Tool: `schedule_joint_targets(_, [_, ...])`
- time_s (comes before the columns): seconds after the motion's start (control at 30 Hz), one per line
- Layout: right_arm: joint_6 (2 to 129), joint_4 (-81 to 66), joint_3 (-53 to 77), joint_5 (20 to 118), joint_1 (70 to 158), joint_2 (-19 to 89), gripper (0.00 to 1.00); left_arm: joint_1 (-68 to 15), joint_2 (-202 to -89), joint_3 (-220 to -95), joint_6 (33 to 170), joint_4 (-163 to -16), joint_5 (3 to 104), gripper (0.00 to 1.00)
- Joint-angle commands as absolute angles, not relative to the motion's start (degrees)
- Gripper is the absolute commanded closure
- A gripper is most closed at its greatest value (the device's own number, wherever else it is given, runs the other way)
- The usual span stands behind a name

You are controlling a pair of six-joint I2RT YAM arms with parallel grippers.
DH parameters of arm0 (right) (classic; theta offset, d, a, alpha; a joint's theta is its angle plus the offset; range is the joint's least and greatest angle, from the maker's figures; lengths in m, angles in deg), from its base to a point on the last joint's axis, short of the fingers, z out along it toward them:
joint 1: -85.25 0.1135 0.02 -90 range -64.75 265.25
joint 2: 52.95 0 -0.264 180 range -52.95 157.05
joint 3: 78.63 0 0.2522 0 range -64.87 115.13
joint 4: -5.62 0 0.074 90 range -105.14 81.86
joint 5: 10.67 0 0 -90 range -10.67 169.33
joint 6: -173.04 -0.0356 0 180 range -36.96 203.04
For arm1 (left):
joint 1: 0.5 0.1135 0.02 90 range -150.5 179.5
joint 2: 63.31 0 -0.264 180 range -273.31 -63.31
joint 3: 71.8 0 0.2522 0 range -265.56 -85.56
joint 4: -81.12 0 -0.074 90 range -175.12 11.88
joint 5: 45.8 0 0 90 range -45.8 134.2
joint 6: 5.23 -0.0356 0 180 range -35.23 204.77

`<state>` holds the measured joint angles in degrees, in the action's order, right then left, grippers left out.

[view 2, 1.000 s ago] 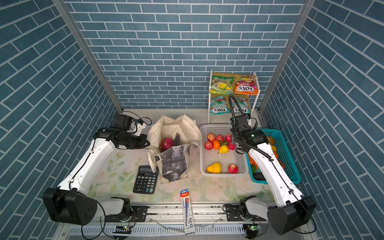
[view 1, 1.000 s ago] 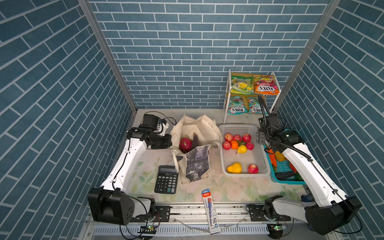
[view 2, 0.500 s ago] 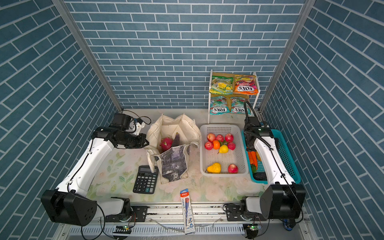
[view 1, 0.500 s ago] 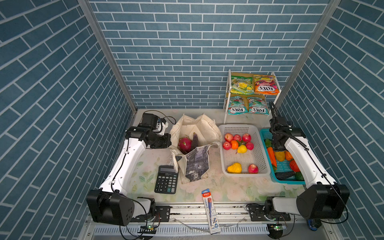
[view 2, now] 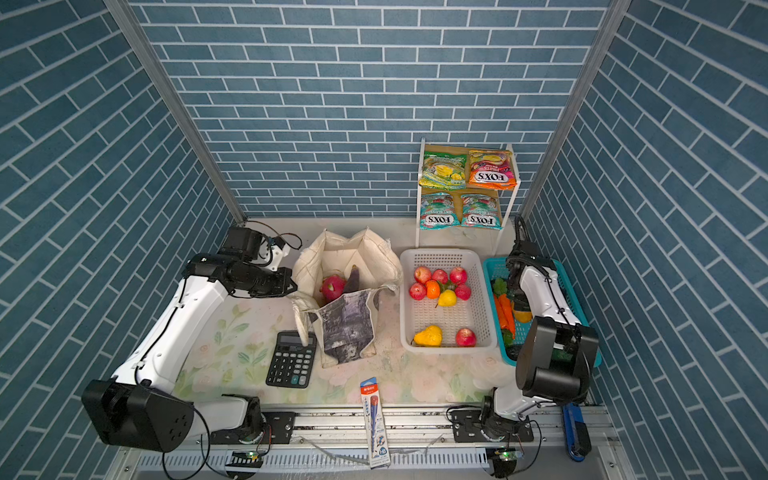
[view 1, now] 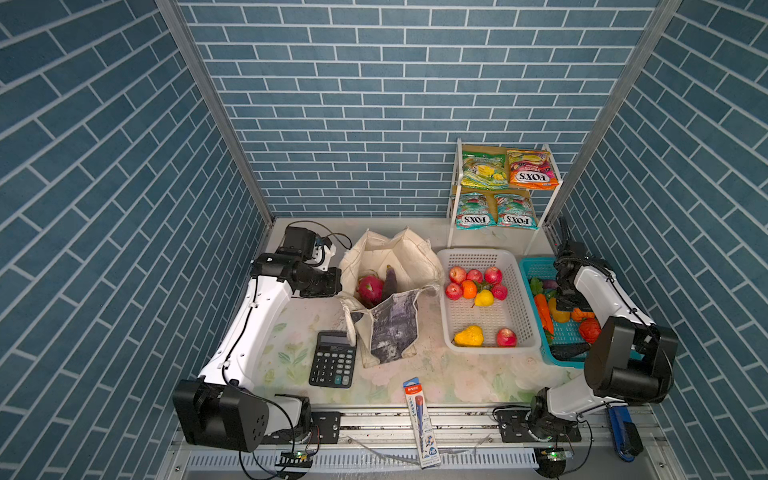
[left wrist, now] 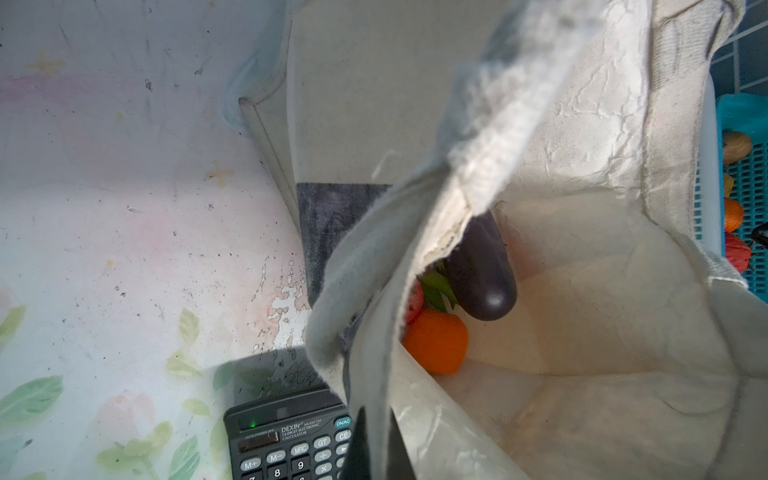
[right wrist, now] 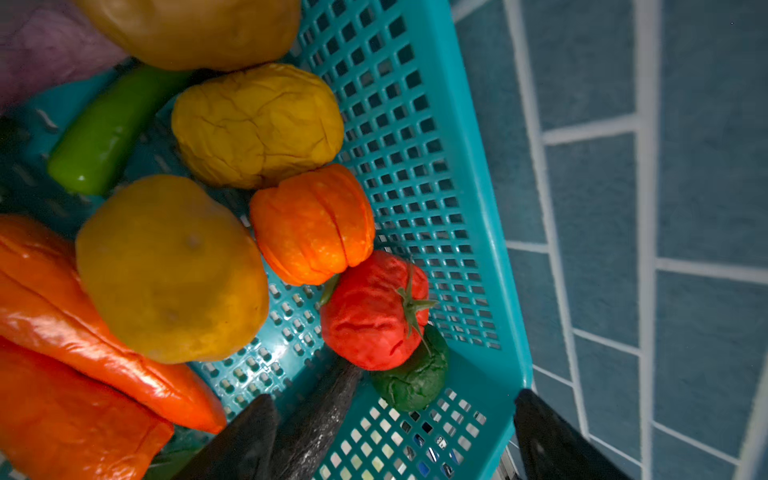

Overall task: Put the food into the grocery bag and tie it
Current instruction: 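Lift the right gripper out of the bag and move over the teal basket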

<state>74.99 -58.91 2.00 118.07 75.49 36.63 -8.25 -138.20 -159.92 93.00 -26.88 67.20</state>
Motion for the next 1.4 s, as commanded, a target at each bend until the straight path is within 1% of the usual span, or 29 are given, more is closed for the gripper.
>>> schedule_joint_targets(0.0, [76.1,-58.4,1.1,117.3,74.5,39.0,0.07,-8.0,-137.5,-159.9,92.1,-25.0,66.9,1.0])
schedule_joint_targets(0.17, [74.2,-57.9,0.2,118.1,73.1,40.9,0.02,-8.0,-137.8,-160.2,92.1,-25.3,66.9,1.0])
schedule_joint_targets(0.4, [70.6,-57.5,-0.9,122.6,72.1,44.1,0.01,-8.0,-139.0,-160.9,91.7,-25.4,67.0,1.0])
schedule_joint_targets(0.63, [65.1,-62.3,1.3,130.5,71.6,51.6,0.02,-8.0,-140.1,-161.3,91.4,-25.6,66.9,1.0])
schedule_joint_targets(1.0, [63.4,-60.2,-0.3,127.7,69.9,53.5,0.02,-8.0,-140.7,-161.1,91.0,-25.9,66.7,1.0])
schedule_joint_targets(1.13, [63.7,-59.6,-0.6,126.0,69.3,53.4,0.08,-8.0,-141.0,-161.4,91.1,-26.1,66.8,1.0])
schedule_joint_targets(1.27, [63.7,-59.4,-0.6,125.8,69.2,53.0,0.24,-8.0,-141.1,-161.6,91.1,-26.1,66.9,1.0])
schedule_joint_targets(1.37, [63.5,-59.4,-0.7,126.0,69.1,52.5,0.26,-8.0,-140.9,-161.6,91.1,-25.9,66.8,1.0])
